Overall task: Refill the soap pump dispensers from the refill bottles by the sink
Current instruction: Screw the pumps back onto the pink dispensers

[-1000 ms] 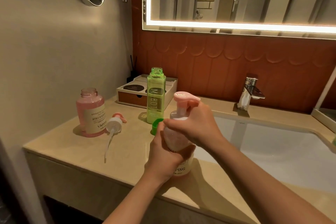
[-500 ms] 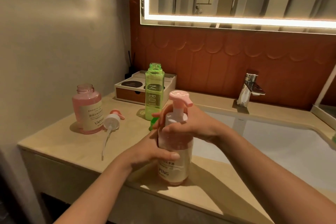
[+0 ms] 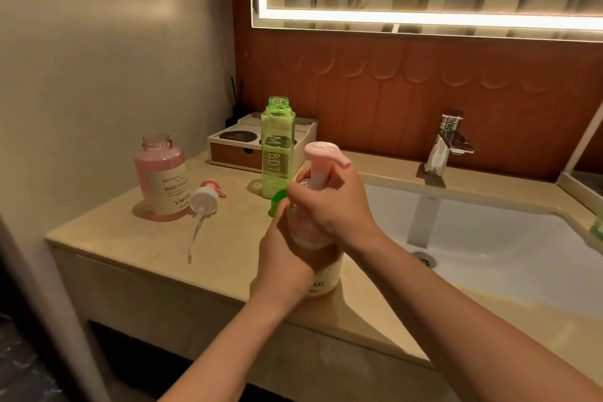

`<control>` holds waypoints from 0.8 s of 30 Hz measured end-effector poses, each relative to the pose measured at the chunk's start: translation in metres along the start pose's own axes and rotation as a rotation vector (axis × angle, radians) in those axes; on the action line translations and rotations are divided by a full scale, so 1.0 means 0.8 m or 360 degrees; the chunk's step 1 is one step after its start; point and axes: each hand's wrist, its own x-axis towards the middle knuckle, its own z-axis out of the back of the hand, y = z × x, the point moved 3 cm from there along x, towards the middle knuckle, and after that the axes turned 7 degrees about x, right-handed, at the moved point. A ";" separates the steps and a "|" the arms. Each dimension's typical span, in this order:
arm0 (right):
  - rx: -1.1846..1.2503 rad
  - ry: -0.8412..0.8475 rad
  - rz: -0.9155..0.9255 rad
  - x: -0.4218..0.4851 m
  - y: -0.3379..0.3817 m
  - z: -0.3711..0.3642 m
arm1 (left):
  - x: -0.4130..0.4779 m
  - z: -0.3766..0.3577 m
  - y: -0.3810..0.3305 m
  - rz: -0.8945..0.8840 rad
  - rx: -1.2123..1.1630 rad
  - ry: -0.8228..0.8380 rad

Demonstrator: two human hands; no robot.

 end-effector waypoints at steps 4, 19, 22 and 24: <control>-0.0360 0.0096 0.0102 0.002 0.006 -0.004 | -0.008 0.010 0.002 0.0070 -0.0083 0.0014; -0.0311 0.0923 -0.0110 0.010 0.011 -0.013 | 0.021 0.065 0.034 0.0169 0.0226 0.0502; -0.0364 0.0759 -0.0035 0.017 0.009 -0.027 | 0.034 0.089 0.044 0.0100 0.0469 0.0445; -0.0392 0.0645 -0.0017 0.019 0.003 -0.033 | 0.036 0.103 0.054 0.0090 0.0633 0.0532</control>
